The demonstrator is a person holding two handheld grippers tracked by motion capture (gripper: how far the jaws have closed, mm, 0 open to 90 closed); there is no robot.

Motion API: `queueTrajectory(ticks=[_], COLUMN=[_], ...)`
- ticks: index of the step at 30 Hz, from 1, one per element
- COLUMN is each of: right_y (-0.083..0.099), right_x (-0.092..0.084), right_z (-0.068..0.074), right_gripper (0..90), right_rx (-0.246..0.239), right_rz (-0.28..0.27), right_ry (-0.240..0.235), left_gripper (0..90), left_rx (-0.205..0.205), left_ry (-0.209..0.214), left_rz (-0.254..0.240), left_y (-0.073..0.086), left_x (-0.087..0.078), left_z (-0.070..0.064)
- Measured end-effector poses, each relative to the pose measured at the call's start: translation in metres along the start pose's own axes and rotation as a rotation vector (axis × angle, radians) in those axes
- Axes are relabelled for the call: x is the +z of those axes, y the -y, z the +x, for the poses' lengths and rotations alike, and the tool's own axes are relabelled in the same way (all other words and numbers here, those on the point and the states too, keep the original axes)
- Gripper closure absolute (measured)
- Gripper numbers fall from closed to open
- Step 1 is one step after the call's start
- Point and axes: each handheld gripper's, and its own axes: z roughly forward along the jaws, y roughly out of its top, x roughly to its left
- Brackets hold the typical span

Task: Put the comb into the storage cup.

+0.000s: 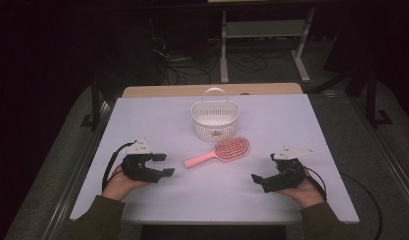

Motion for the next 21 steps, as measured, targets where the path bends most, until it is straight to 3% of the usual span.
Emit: queueTrajectory(ticks=[7, 11, 15, 21], right_y=[0.000, 0.001, 0.001, 0.000], right_x=[0.001, 0.001, 0.001, 0.000], right_z=[0.002, 0.002, 0.002, 0.001], right_gripper=[0.0, 0.0, 0.0, 0.0], right_rx=[-0.001, 0.002, 0.005, 0.004], right_rz=[-0.001, 0.003, 0.001, -0.006], right_ry=[0.002, -0.001, -0.003, -0.004], left_gripper=[18.9, 12.5, 0.3, 0.0], left_rx=[-0.003, 0.011, 0.047, 0.052], left_ry=[-0.019, -0.015, -0.013, -0.018], left_rz=[-0.024, -0.019, -0.011, -0.004], left_y=[0.011, 0.015, 0.018, 0.019], left_x=[-0.005, -0.004, 0.000, 0.001], left_z=[0.001, 0.000, -0.004, -0.004])
